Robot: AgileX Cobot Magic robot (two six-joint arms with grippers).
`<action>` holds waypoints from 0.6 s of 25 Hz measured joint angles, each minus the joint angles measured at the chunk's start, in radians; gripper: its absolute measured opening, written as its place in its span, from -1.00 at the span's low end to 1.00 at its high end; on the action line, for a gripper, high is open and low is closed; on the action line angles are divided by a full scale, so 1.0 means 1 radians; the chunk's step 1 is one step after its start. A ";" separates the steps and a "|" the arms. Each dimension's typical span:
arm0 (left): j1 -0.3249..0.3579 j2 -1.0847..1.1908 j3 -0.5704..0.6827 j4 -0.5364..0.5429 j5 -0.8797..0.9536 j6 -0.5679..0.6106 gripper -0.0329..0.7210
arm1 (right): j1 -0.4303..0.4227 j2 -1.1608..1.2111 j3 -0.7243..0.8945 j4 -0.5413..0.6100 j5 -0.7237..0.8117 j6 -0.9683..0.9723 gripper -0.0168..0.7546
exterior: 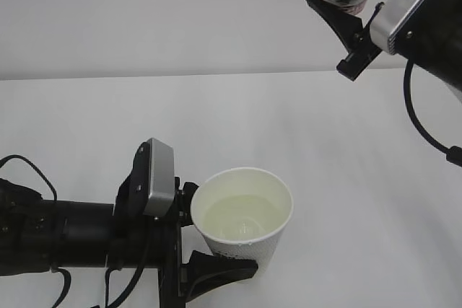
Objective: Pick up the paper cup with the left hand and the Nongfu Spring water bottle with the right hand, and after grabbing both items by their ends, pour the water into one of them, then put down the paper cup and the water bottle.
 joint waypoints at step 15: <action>0.000 0.000 0.000 0.000 0.000 0.000 0.51 | 0.000 0.000 0.028 0.091 0.004 0.052 0.29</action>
